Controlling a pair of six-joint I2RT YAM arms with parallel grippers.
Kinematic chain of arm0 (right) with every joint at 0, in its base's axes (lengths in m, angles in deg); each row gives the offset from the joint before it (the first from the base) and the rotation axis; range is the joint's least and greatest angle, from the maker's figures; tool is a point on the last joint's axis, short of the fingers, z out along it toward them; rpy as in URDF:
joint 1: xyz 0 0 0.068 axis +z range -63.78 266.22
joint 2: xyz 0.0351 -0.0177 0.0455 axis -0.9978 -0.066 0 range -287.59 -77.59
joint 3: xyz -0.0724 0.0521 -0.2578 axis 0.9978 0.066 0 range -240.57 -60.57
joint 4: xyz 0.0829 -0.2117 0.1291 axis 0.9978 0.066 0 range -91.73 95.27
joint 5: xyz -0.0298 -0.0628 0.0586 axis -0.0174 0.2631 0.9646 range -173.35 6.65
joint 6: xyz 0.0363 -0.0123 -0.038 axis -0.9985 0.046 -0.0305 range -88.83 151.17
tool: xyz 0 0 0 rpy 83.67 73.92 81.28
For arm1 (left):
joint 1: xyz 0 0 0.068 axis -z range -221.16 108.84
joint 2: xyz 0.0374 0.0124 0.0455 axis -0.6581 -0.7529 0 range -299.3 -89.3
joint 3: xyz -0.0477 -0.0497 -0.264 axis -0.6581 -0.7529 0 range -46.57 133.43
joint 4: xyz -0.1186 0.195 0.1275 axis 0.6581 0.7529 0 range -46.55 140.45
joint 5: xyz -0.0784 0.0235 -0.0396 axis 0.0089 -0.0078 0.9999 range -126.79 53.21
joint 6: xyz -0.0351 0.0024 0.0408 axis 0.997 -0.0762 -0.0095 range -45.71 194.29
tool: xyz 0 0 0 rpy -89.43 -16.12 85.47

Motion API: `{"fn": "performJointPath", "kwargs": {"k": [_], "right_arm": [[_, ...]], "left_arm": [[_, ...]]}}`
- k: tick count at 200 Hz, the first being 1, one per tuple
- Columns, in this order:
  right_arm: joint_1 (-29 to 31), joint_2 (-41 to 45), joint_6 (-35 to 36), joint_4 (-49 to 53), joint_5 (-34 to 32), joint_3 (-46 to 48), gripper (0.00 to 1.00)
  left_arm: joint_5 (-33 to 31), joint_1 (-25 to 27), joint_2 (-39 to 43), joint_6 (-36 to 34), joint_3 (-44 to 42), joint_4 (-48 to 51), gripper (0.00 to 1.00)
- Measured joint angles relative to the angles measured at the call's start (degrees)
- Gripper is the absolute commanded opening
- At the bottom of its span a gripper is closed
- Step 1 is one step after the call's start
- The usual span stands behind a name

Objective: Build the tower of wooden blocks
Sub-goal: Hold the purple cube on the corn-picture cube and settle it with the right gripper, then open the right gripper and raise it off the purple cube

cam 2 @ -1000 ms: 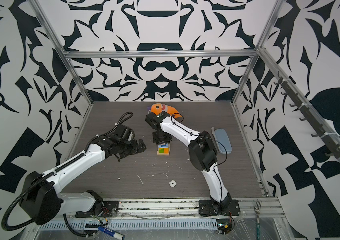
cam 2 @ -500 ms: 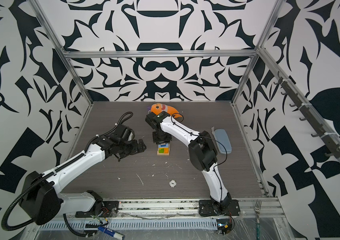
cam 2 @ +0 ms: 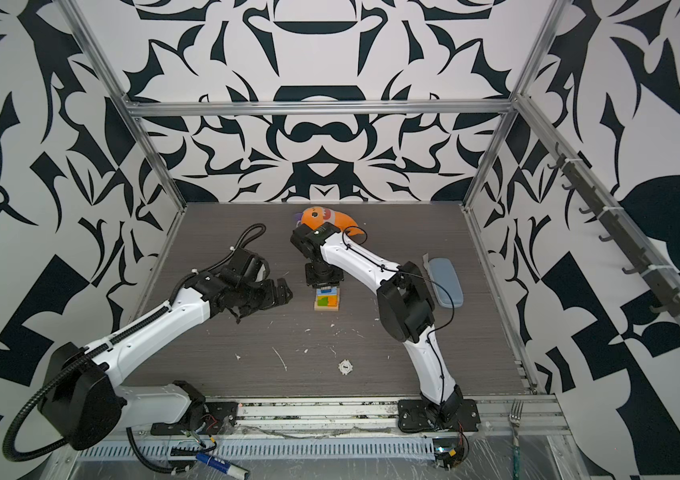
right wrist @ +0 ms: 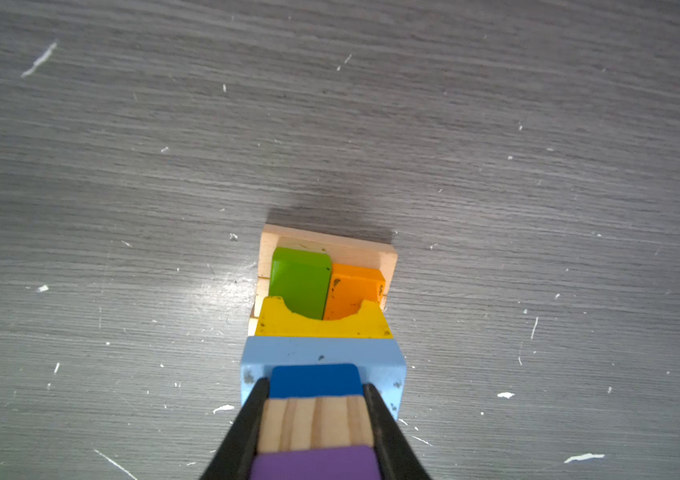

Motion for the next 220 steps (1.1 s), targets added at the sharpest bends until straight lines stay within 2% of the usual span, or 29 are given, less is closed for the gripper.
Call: {"fn": "performJointPath", "kwargs": {"k": [39,107,165,186,220], "right_arm": [[0.0,0.0,-0.2,0.0,0.0,0.0,0.43],[0.0,0.0,-0.2,0.0,0.0,0.0,0.48],[0.0,0.0,0.0,0.0,0.0,-0.8,0.59],[0.0,0.0,0.1,-0.1,0.0,-1.7,0.64],[0.0,0.0,0.4,0.2,-0.5,-3.5,0.78]], "left_arm": [[0.0,0.0,0.0,0.0,0.0,0.0,1.00],[0.0,0.0,0.0,0.0,0.0,0.0,1.00],[0.0,0.0,0.0,0.1,0.0,0.0,1.00],[0.0,0.0,0.0,0.1,0.0,0.0,1.00],[-0.1,0.0,0.0,0.1,0.0,0.1,1.00]]}}
